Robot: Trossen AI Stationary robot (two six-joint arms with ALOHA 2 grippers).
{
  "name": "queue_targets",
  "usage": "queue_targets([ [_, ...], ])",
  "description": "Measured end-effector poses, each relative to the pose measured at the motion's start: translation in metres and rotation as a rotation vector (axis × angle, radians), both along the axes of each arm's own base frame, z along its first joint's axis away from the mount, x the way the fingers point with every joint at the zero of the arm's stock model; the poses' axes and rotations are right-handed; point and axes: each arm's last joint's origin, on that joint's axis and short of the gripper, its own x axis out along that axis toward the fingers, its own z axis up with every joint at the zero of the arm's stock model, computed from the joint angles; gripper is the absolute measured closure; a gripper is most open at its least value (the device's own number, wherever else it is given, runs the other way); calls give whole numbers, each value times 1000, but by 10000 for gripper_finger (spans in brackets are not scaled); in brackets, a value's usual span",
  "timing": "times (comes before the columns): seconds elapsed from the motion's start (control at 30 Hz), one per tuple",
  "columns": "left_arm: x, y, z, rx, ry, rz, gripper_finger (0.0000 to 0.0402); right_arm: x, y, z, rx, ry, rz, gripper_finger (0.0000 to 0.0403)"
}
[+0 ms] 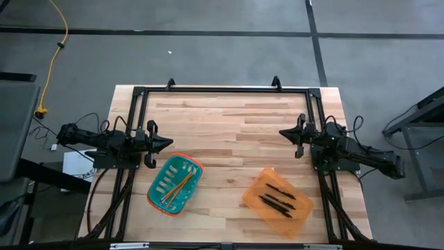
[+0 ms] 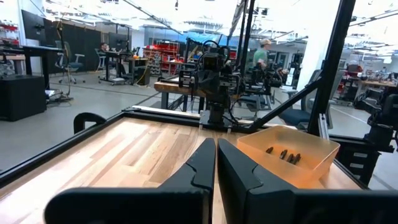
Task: Sort pens & pencils
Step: Return to Home Position
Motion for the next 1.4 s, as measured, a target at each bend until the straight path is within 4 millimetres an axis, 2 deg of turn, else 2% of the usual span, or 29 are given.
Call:
queue_targets([
  [1.4, 3, 0, -3, 5, 36, 0, 396, 0, 0, 0, 1, 2, 0, 402],
])
